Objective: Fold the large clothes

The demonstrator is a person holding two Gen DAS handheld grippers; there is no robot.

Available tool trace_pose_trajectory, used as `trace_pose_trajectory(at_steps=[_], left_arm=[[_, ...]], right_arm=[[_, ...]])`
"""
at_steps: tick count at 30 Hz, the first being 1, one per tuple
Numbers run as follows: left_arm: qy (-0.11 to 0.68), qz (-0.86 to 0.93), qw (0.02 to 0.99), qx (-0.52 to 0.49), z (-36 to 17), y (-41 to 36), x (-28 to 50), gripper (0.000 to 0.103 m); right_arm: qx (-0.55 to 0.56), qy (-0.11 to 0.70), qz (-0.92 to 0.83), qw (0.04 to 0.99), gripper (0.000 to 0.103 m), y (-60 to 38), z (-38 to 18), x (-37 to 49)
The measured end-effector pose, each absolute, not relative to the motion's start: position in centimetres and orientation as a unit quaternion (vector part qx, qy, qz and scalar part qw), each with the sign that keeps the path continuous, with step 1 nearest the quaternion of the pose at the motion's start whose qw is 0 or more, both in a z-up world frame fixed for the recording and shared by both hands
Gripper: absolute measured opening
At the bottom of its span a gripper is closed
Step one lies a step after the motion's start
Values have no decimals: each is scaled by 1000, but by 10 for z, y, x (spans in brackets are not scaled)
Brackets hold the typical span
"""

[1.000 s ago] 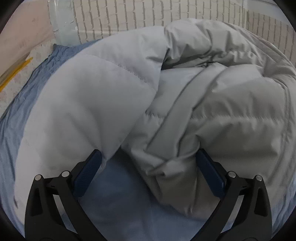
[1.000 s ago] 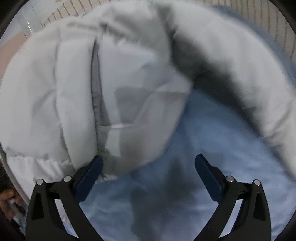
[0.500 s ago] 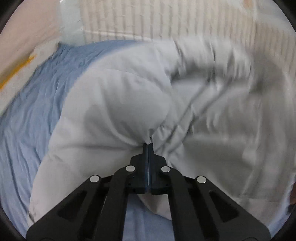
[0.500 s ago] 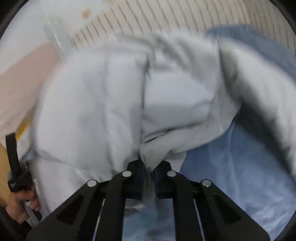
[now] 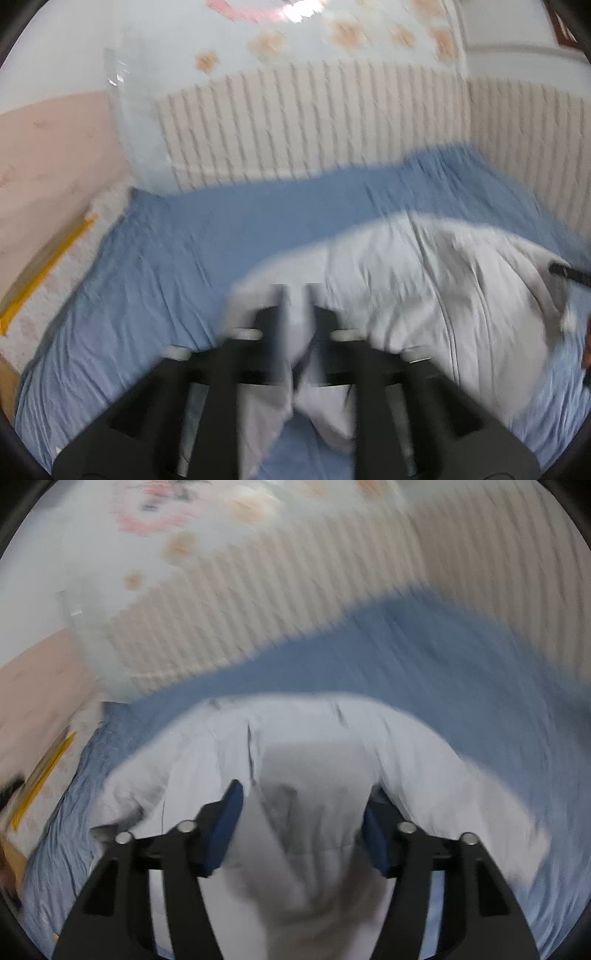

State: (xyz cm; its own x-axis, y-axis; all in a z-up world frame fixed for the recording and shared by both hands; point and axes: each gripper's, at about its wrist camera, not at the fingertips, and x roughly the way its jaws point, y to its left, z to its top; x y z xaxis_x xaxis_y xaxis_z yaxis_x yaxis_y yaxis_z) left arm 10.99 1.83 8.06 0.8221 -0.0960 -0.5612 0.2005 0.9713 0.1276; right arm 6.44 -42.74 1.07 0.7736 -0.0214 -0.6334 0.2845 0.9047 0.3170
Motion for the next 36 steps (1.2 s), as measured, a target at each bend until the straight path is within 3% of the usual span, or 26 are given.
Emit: trace_pose_trajectory(at_steps=[1, 2, 9, 19, 21, 23, 24, 26, 27, 28, 30, 36], left_arm=[[287, -76, 950, 95, 65, 17, 99, 82], [286, -73, 950, 98, 54, 13, 93, 99], [386, -90, 905, 158, -81, -16, 79, 100], [404, -114, 897, 136, -114, -6, 100, 100], [416, -144, 890, 122, -123, -9, 105, 80], [422, -161, 885, 115, -133, -14, 106, 50], [421, -172, 883, 112, -137, -15, 104, 42], [422, -188, 879, 117, -142, -17, 102, 19], [421, -198, 877, 117, -142, -17, 102, 15], [418, -206, 878, 111, -139, -14, 102, 11], [407, -205, 885, 96, -127, -3, 102, 7], [353, -180, 917, 33, -38, 45, 85, 3]], right_arm=[[203, 326, -85, 919, 75, -430, 10, 57], [194, 325, -74, 923, 76, -432, 9, 48], [163, 374, -63, 911, 84, -450, -18, 20], [150, 458, -30, 876, 84, -455, -82, 39], [157, 466, -11, 871, 84, -453, -88, 40], [161, 475, 7, 865, 83, -449, -99, 43], [160, 480, 13, 863, 79, -446, -104, 46], [155, 493, 30, 856, 57, -438, -112, 52], [145, 500, 39, 853, 35, -430, -115, 57], [118, 505, 36, 854, 21, -419, -113, 62], [56, 498, 36, 865, 11, -393, -101, 66], [69, 381, 64, 920, 8, -351, -12, 46]])
